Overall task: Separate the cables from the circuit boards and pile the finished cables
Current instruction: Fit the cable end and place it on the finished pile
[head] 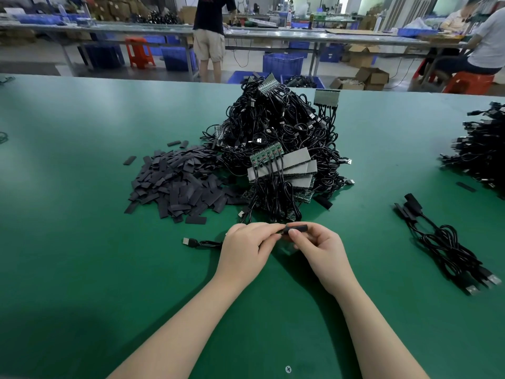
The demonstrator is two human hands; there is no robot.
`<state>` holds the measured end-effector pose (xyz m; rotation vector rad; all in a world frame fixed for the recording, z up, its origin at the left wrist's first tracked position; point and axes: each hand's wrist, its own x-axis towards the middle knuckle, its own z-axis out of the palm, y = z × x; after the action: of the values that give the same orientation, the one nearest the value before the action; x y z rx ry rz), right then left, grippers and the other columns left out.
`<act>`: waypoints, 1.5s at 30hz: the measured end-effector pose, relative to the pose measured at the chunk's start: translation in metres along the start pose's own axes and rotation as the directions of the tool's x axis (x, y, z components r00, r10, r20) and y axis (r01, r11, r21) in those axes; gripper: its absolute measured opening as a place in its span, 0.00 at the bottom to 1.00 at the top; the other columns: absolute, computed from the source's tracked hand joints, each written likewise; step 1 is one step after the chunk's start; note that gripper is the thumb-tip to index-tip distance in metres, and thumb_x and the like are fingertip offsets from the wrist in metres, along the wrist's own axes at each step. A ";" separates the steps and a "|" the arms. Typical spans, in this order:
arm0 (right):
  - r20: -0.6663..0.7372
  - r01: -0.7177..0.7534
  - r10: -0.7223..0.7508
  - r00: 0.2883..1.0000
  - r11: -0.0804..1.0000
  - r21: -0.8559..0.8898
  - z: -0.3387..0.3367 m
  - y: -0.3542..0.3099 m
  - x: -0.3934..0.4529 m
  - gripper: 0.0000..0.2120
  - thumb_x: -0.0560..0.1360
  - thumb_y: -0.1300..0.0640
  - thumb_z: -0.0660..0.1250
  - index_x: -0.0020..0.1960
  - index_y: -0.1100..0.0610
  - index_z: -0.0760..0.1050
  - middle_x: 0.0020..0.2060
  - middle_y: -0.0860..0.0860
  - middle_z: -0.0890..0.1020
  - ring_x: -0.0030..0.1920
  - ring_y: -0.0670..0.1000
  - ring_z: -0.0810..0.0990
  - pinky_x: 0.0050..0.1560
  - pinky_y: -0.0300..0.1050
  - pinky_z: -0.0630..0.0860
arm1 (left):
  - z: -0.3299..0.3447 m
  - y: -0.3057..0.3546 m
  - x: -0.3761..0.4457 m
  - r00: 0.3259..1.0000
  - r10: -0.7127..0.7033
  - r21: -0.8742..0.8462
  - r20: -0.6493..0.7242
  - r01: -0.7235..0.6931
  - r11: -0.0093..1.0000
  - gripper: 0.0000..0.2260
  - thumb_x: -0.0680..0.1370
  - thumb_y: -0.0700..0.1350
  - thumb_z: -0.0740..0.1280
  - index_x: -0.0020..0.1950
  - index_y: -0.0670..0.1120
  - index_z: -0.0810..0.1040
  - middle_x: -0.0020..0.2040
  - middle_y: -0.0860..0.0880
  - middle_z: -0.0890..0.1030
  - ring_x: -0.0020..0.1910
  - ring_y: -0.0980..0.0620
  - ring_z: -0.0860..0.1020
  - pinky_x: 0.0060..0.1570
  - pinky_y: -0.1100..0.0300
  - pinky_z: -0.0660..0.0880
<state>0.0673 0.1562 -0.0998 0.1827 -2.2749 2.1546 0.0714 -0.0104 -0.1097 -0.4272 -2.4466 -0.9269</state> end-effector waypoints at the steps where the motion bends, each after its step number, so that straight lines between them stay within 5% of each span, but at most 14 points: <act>1: 0.004 0.003 -0.003 1.000 1.000 -0.003 0.000 0.000 0.000 0.13 0.78 0.60 0.70 0.45 0.42 0.85 0.36 0.50 0.84 0.35 0.43 0.78 0.42 0.34 0.76 | 0.000 0.000 0.000 1.000 -0.001 -0.008 0.005 0.001 1.000 0.10 0.78 0.45 0.68 0.57 0.52 0.83 0.51 0.57 0.84 0.51 0.58 0.80 0.52 0.55 0.73; 16: -0.027 -0.002 0.001 1.000 1.000 -0.016 0.002 0.001 -0.002 0.10 0.76 0.59 0.72 0.44 0.43 0.84 0.33 0.48 0.84 0.35 0.43 0.78 0.40 0.33 0.75 | -0.002 0.004 -0.001 0.999 0.035 -0.016 -0.013 -0.035 0.999 0.10 0.77 0.44 0.67 0.56 0.48 0.84 0.49 0.54 0.84 0.49 0.54 0.80 0.52 0.51 0.75; 23: -0.024 -0.012 0.012 1.000 1.000 -0.017 0.003 0.000 -0.003 0.10 0.75 0.59 0.74 0.43 0.44 0.85 0.40 0.54 0.87 0.40 0.48 0.82 0.48 0.47 0.79 | 0.000 0.004 -0.002 0.986 0.165 0.106 -0.034 -0.161 0.981 0.13 0.77 0.41 0.67 0.60 0.42 0.82 0.50 0.49 0.84 0.45 0.50 0.81 0.47 0.54 0.76; 29: -0.017 -0.006 0.006 1.000 1.000 0.027 0.001 0.000 -0.004 0.09 0.75 0.60 0.73 0.45 0.45 0.86 0.43 0.50 0.87 0.42 0.46 0.83 0.47 0.38 0.78 | -0.003 0.007 -0.002 0.985 -0.111 0.068 -0.132 0.121 0.990 0.12 0.73 0.54 0.72 0.52 0.50 0.85 0.43 0.55 0.85 0.39 0.54 0.78 0.48 0.60 0.70; 32: -0.030 -0.004 0.004 1.000 1.000 0.013 0.002 0.002 -0.004 0.09 0.75 0.60 0.73 0.45 0.46 0.85 0.41 0.50 0.87 0.41 0.45 0.83 0.46 0.37 0.78 | -0.003 0.006 -0.002 0.998 -0.020 0.095 -0.058 0.026 0.995 0.11 0.75 0.54 0.70 0.48 0.48 0.86 0.42 0.54 0.85 0.39 0.53 0.81 0.46 0.56 0.72; 36: -0.067 0.001 0.003 0.998 0.998 0.060 0.001 0.002 -0.003 0.08 0.75 0.61 0.73 0.43 0.49 0.86 0.40 0.52 0.87 0.41 0.45 0.84 0.45 0.37 0.79 | -0.003 0.008 -0.002 0.992 0.123 0.104 0.035 -0.126 0.987 0.09 0.78 0.45 0.68 0.55 0.45 0.84 0.44 0.52 0.85 0.44 0.51 0.81 0.49 0.59 0.70; 45: -0.061 -0.006 0.008 0.998 0.999 0.034 0.001 0.002 -0.002 0.06 0.75 0.60 0.73 0.44 0.49 0.86 0.40 0.51 0.87 0.41 0.46 0.84 0.45 0.35 0.78 | 0.003 0.005 -0.004 0.977 0.204 0.206 -0.065 -0.187 0.960 0.08 0.76 0.45 0.70 0.53 0.46 0.85 0.41 0.53 0.84 0.39 0.53 0.81 0.44 0.58 0.72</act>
<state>0.0696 0.1558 -0.1018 0.1079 -2.2110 2.1718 0.0761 -0.0052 -0.1106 -0.5353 -2.3401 -0.5989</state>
